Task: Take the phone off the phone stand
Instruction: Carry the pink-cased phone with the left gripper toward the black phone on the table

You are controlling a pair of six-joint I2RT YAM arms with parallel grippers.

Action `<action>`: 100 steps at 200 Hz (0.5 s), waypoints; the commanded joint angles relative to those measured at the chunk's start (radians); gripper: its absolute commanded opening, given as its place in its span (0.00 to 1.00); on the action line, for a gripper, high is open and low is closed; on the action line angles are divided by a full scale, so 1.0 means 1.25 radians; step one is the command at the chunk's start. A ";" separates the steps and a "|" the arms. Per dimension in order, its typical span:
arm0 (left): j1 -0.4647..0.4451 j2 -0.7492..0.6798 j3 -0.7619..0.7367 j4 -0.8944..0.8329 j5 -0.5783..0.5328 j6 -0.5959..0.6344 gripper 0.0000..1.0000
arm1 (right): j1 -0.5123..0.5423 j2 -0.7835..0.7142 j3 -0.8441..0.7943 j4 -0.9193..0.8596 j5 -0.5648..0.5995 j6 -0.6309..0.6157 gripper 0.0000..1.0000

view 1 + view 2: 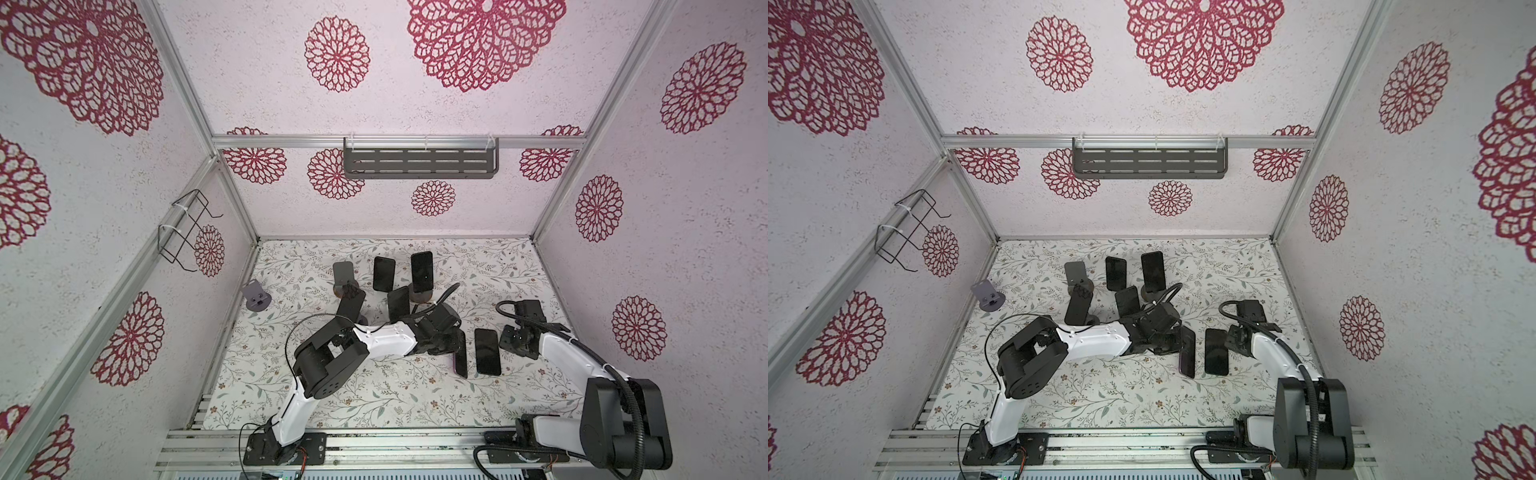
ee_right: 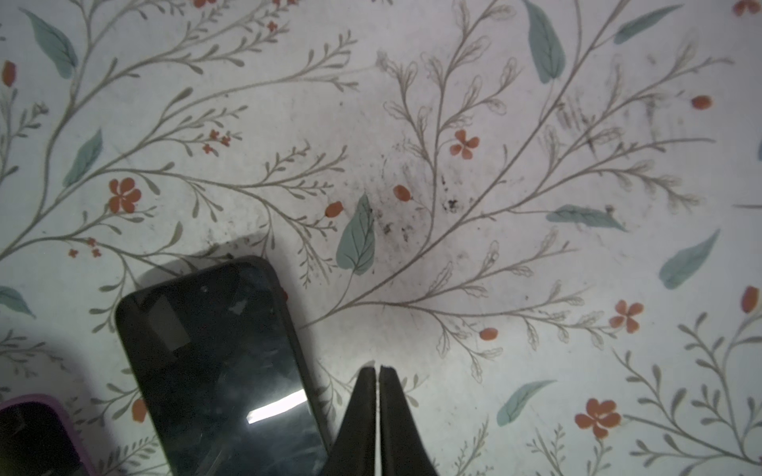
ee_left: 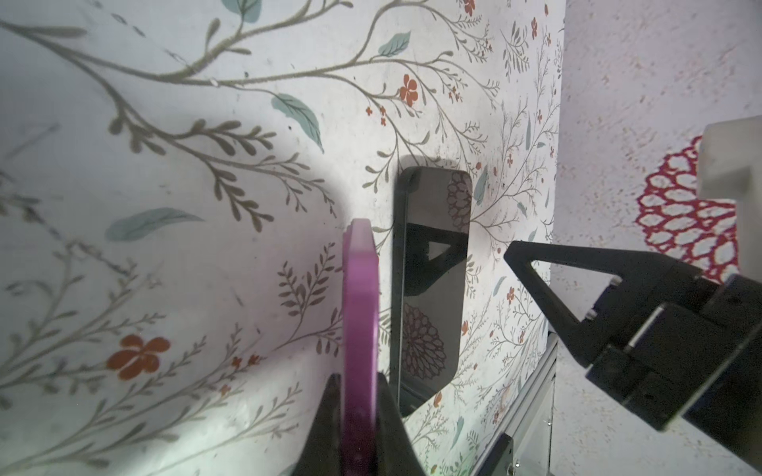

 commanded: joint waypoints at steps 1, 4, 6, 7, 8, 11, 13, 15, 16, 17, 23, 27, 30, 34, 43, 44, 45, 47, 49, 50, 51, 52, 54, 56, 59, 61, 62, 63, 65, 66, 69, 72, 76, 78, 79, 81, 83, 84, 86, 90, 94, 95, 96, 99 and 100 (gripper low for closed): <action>-0.004 0.017 -0.010 0.062 -0.013 -0.035 0.00 | -0.002 0.015 -0.007 0.038 -0.027 -0.026 0.09; -0.005 0.019 -0.011 0.066 -0.014 -0.038 0.00 | -0.002 0.019 -0.007 0.039 -0.029 -0.026 0.08; -0.004 0.020 -0.012 0.067 -0.014 -0.039 0.00 | -0.002 0.022 -0.006 0.039 -0.031 -0.026 0.09; -0.004 0.021 -0.011 0.067 -0.014 -0.040 0.00 | -0.002 0.023 -0.006 0.039 -0.032 -0.026 0.08; -0.004 0.021 -0.012 0.068 -0.014 -0.040 0.00 | -0.002 0.024 -0.005 0.039 -0.034 -0.026 0.08; -0.005 0.023 -0.011 0.069 -0.015 -0.041 0.00 | -0.002 0.028 -0.004 0.040 -0.035 -0.028 0.09; -0.004 0.024 -0.012 0.069 -0.016 -0.042 0.00 | -0.002 0.030 -0.003 0.040 -0.037 -0.030 0.08; -0.005 0.024 -0.011 0.070 -0.016 -0.042 0.00 | -0.002 0.032 -0.002 0.043 -0.042 -0.032 0.08; -0.005 0.025 -0.012 0.070 -0.017 -0.042 0.00 | -0.002 0.034 -0.001 0.043 -0.043 -0.032 0.09; -0.006 0.026 -0.012 0.071 -0.017 -0.042 0.00 | -0.002 0.034 -0.001 0.044 -0.045 -0.033 0.08; -0.006 0.028 -0.010 0.071 -0.019 -0.044 0.00 | -0.001 0.040 0.000 0.049 -0.054 -0.037 0.08; -0.006 0.031 -0.010 0.072 -0.023 -0.045 0.00 | -0.001 0.043 0.000 0.050 -0.063 -0.040 0.08; -0.006 0.032 -0.010 0.073 -0.025 -0.046 0.00 | 0.000 0.044 0.000 0.052 -0.069 -0.043 0.08; -0.006 0.033 -0.011 0.076 -0.029 -0.047 0.00 | -0.001 0.046 0.000 0.053 -0.078 -0.046 0.08; -0.006 0.035 -0.009 0.079 -0.033 -0.049 0.00 | -0.001 0.048 0.000 0.051 -0.086 -0.045 0.09; -0.006 0.035 -0.009 0.079 -0.034 -0.050 0.00 | -0.001 0.047 0.000 0.051 -0.086 -0.045 0.08; -0.006 0.036 -0.009 0.078 -0.034 -0.049 0.00 | 0.000 0.047 0.000 0.051 -0.086 -0.044 0.08; -0.006 0.037 -0.008 0.078 -0.035 -0.050 0.00 | 0.000 0.047 -0.001 0.052 -0.086 -0.044 0.08; -0.006 0.037 -0.008 0.078 -0.036 -0.050 0.00 | 0.000 0.047 -0.002 0.053 -0.086 -0.043 0.08; -0.006 0.037 -0.008 0.078 -0.037 -0.050 0.00 | -0.001 0.046 -0.003 0.053 -0.087 -0.043 0.09; -0.006 0.037 -0.008 0.079 -0.037 -0.050 0.00 | -0.001 0.045 -0.004 0.053 -0.087 -0.043 0.08; -0.006 0.037 -0.008 0.079 -0.037 -0.050 0.00 | -0.001 0.045 -0.004 0.054 -0.087 -0.042 0.08; -0.006 0.038 -0.008 0.081 -0.037 -0.050 0.00 | -0.001 0.044 -0.006 0.055 -0.089 -0.043 0.09; -0.006 0.038 -0.008 0.081 -0.037 -0.050 0.00 | 0.000 0.043 -0.008 0.057 -0.091 -0.042 0.08; -0.006 0.039 -0.007 0.081 -0.037 -0.049 0.00 | 0.000 0.042 -0.009 0.058 -0.095 -0.043 0.08; -0.006 0.040 -0.007 0.081 -0.037 -0.048 0.00 | 0.000 0.041 -0.009 0.059 -0.096 -0.042 0.08; -0.006 0.041 -0.006 0.081 -0.037 -0.048 0.00 | 0.000 0.040 -0.009 0.060 -0.097 -0.043 0.09; -0.006 0.041 -0.006 0.081 -0.038 -0.048 0.00 | 0.000 0.041 -0.010 0.060 -0.097 -0.043 0.08; -0.006 0.042 -0.005 0.081 -0.039 -0.048 0.00 | 0.000 0.041 -0.010 0.061 -0.099 -0.045 0.08; -0.006 0.042 -0.006 0.081 -0.039 -0.049 0.00 | 0.000 0.040 -0.011 0.060 -0.101 -0.045 0.08; -0.006 0.043 -0.005 0.082 -0.041 -0.048 0.00 | 0.000 0.041 -0.012 0.063 -0.105 -0.046 0.08; -0.006 0.044 -0.006 0.083 -0.042 -0.049 0.00 | 0.000 0.040 -0.012 0.063 -0.109 -0.047 0.09; -0.006 0.046 -0.006 0.084 -0.041 -0.049 0.00 | 0.000 0.042 -0.012 0.065 -0.112 -0.047 0.08; -0.006 0.046 -0.007 0.086 -0.040 -0.050 0.00 | 0.001 0.042 -0.012 0.065 -0.112 -0.048 0.08; -0.007 0.047 -0.006 0.086 -0.040 -0.050 0.00 | 0.000 0.043 -0.012 0.066 -0.113 -0.048 0.08; -0.006 0.047 -0.007 0.087 -0.041 -0.051 0.00 | -0.001 0.044 -0.012 0.065 -0.113 -0.047 0.09; -0.006 0.048 -0.006 0.087 -0.041 -0.053 0.00 | 0.000 0.045 -0.011 0.065 -0.114 -0.049 0.08; -0.006 0.048 -0.006 0.088 -0.042 -0.053 0.00 | 0.000 0.045 -0.011 0.066 -0.114 -0.049 0.09; -0.006 0.049 -0.007 0.088 -0.043 -0.053 0.00 | 0.001 0.047 -0.011 0.066 -0.117 -0.050 0.08; -0.006 0.050 -0.008 0.091 -0.045 -0.054 0.00 | 0.001 0.050 -0.010 0.066 -0.120 -0.052 0.09; -0.007 0.051 -0.011 0.095 -0.046 -0.055 0.00 | 0.001 0.052 -0.009 0.064 -0.121 -0.053 0.08; -0.007 0.051 -0.011 0.095 -0.047 -0.055 0.00 | 0.001 0.052 -0.009 0.064 -0.120 -0.053 0.08; -0.007 0.052 -0.012 0.096 -0.048 -0.055 0.00 | 0.001 0.053 -0.008 0.064 -0.120 -0.053 0.08; -0.007 0.052 -0.013 0.098 -0.050 -0.056 0.00 | 0.001 0.055 -0.008 0.065 -0.122 -0.052 0.08; -0.007 0.053 -0.013 0.098 -0.051 -0.058 0.00 | 0.000 0.055 -0.008 0.065 -0.123 -0.053 0.08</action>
